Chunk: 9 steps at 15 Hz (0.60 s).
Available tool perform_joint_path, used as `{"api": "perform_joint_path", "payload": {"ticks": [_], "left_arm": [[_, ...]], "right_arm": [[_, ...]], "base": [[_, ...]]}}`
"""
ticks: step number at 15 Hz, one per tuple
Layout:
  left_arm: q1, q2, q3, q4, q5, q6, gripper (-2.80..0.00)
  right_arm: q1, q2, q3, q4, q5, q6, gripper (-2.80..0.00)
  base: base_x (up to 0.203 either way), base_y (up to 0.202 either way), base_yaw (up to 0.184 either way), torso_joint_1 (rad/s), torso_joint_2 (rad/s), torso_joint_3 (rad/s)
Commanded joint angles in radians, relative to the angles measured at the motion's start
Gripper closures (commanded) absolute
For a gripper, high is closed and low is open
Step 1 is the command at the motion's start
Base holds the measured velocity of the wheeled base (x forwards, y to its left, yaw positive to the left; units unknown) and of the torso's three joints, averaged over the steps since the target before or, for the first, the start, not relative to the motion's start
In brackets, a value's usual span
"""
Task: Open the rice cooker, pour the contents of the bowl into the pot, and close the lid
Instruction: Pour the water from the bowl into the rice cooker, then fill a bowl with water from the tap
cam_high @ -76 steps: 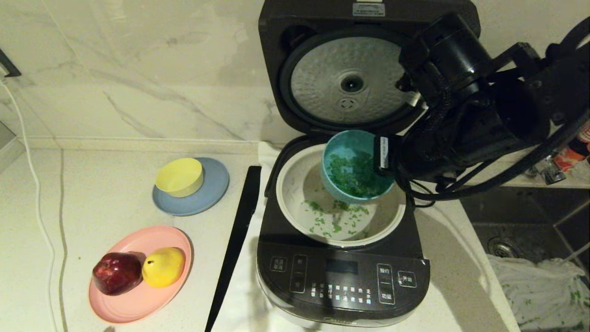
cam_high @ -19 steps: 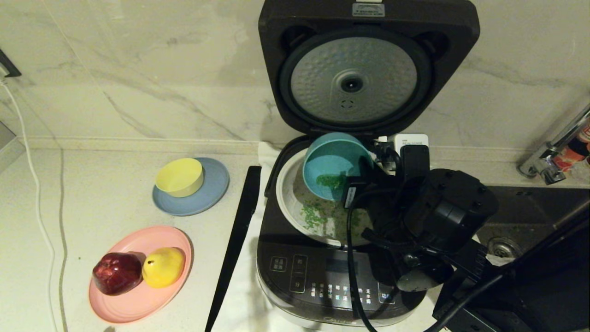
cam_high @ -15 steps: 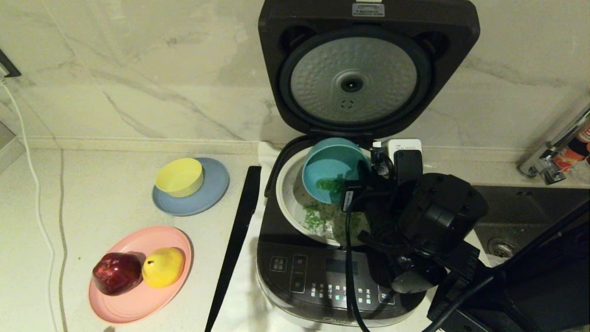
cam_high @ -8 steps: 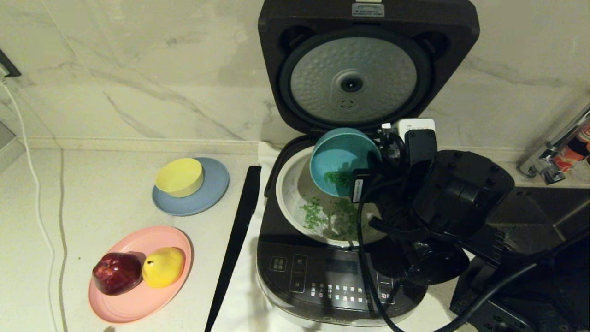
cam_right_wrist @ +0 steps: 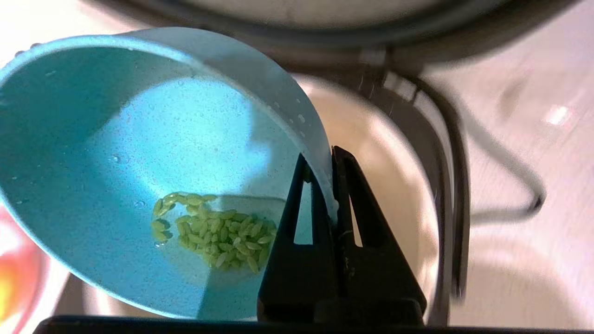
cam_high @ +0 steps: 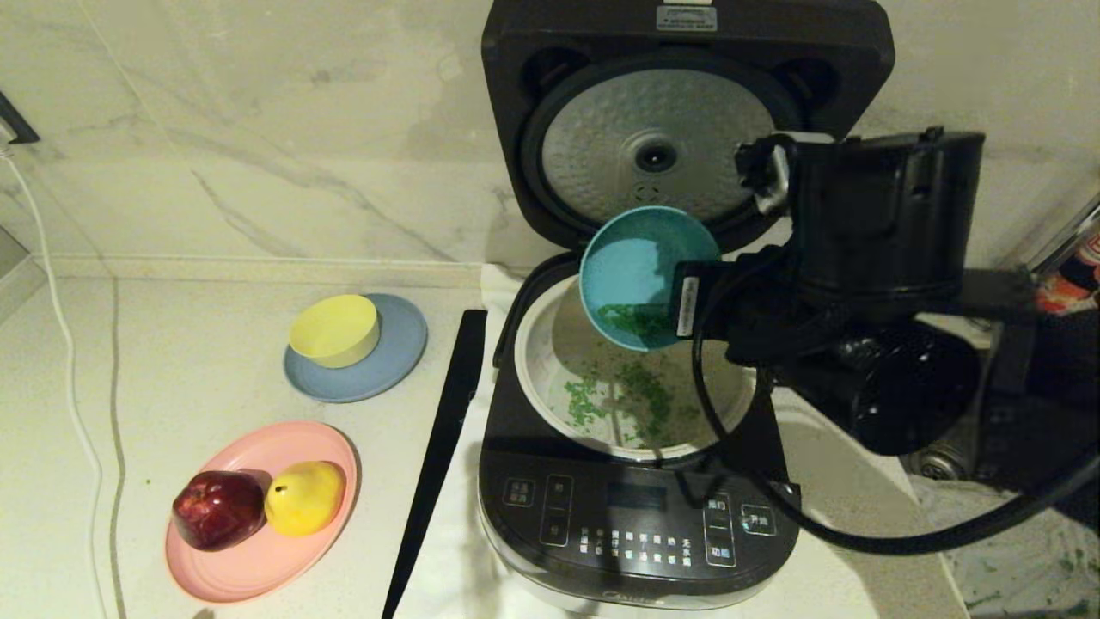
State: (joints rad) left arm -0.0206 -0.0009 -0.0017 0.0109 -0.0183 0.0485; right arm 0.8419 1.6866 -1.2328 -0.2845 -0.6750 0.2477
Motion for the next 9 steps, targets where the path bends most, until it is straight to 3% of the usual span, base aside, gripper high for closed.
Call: {"api": "perform_joint_path", "payload": {"ticks": [1, 3, 5, 7, 9], "left_arm": [[-0.001, -0.001, 0.000, 0.000, 0.000, 0.001, 0.00], [0.000, -0.001, 0.000, 0.000, 0.000, 0.001, 0.00], [-0.001, -0.001, 0.000, 0.000, 0.000, 0.000, 0.00], [-0.001, -0.001, 0.000, 0.000, 0.000, 0.001, 0.00], [0.000, -0.001, 0.000, 0.000, 0.000, 0.001, 0.00]], "right_arm": [[-0.015, -0.071, -0.163, 0.518, 0.086, 0.143, 0.00], [-0.028, -0.110, -0.281, 0.801, 0.195, 0.240, 0.00], [-0.038, -0.174, -0.338, 1.029, 0.299, 0.276, 0.00], [-0.069, -0.242, -0.341, 1.148, 0.384, 0.285, 0.00], [-0.151, -0.304, -0.310, 1.218, 0.446, 0.286, 0.00]], "base": [[0.000, 0.000, 0.000, 0.000, 0.00, 0.000], [0.000, 0.000, 0.000, 0.000, 0.00, 0.000], [0.000, 0.000, 0.000, 0.000, 0.00, 0.000], [0.000, 0.000, 0.000, 0.000, 0.00, 0.000], [0.000, 0.000, 0.000, 0.000, 0.00, 0.000]]}}
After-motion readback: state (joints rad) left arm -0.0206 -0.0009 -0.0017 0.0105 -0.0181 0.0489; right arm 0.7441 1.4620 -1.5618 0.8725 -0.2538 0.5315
